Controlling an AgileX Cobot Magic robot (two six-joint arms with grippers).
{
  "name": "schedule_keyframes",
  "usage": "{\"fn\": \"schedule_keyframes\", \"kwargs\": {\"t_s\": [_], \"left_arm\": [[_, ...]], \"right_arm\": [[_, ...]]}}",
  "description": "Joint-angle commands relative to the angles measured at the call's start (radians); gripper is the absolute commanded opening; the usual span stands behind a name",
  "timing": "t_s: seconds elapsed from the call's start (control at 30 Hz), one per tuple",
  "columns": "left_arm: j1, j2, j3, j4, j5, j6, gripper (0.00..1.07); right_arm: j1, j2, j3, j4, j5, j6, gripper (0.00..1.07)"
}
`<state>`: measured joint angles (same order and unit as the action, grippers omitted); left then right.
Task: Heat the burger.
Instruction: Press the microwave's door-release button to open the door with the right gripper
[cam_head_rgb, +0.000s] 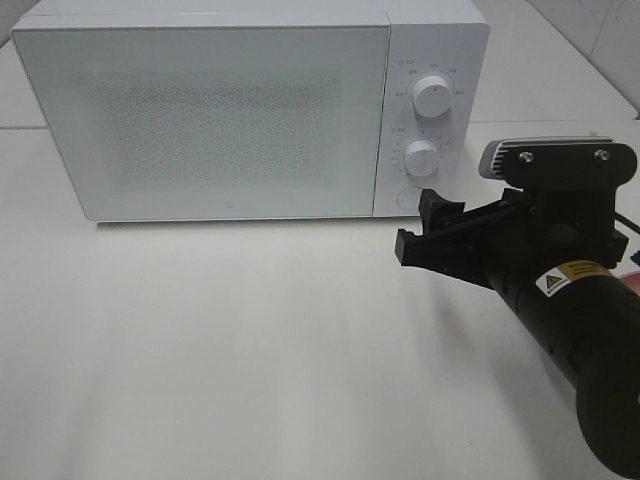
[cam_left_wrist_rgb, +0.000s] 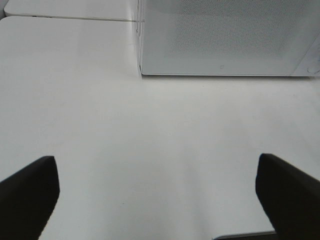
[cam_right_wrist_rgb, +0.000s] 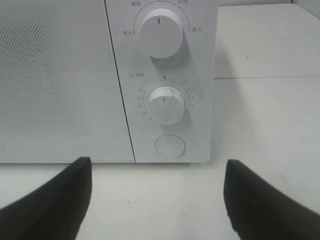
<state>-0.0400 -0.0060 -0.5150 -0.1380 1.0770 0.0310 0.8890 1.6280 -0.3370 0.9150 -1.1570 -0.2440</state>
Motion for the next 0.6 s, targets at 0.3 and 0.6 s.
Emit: {"fn": "schedule_keyframes", "kwargs": {"t_s": [0.3, 0.6], "left_arm": [[-0.001, -0.017, -0.001, -0.005, -0.010, 0.000, 1.00], [-0.001, -0.017, -0.001, -0.005, -0.010, 0.000, 1.00]], "right_arm": [[0.002, 0.001, -0.008, -0.011, 0.124, 0.711, 0.54], [0.002, 0.001, -0.009, -0.011, 0.143, 1.157, 0.10]]}}
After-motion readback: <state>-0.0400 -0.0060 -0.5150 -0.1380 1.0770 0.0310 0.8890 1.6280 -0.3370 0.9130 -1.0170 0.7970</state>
